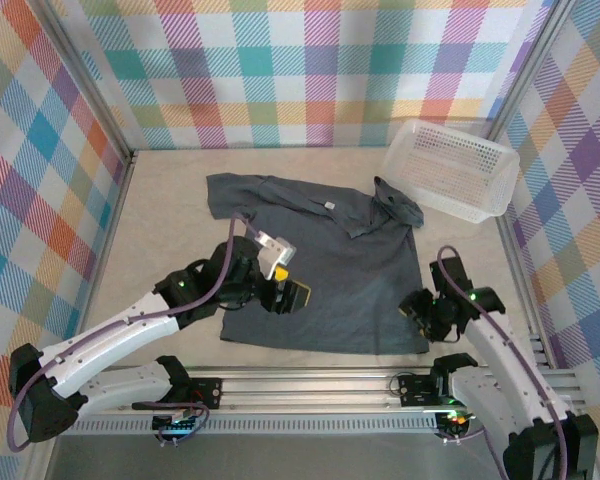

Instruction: Fold the inside-out t-shirt

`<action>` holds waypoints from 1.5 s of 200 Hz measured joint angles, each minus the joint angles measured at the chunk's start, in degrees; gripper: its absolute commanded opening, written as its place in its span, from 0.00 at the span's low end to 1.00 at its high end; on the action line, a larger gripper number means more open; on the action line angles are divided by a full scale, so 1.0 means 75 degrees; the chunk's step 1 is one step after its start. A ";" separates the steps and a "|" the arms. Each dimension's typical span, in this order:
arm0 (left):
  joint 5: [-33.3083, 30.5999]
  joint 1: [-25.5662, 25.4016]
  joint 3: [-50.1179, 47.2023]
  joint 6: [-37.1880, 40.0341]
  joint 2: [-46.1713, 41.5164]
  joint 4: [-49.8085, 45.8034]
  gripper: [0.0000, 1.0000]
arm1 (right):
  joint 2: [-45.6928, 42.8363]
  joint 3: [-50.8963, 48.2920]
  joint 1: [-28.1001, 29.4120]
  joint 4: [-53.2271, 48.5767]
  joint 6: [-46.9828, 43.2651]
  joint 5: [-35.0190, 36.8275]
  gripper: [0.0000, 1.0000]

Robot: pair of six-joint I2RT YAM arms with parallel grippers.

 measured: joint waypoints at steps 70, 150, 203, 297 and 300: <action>-0.0714 -0.0035 -0.0064 0.0227 0.0181 0.0248 0.90 | 0.0536 -0.0379 0.0221 -0.0326 0.1632 0.0119 0.73; -0.1125 -0.0035 -0.0064 0.0224 0.0259 0.0254 0.92 | 0.1361 -0.0519 0.0335 -0.0076 0.2355 0.0510 0.73; -0.1291 -0.0035 -0.0064 0.0224 0.0306 0.0245 0.93 | 0.1008 -0.0533 0.0373 0.0189 0.2649 0.0583 0.28; -0.0970 -0.1332 -0.0271 0.0058 0.1614 0.1623 0.92 | 0.0530 -0.0353 0.0376 0.0603 0.2865 0.0568 0.00; -0.0930 -0.1425 -0.0303 0.0032 0.1775 0.1772 0.92 | 0.0510 -0.0294 0.0376 0.0606 0.2908 0.0586 0.00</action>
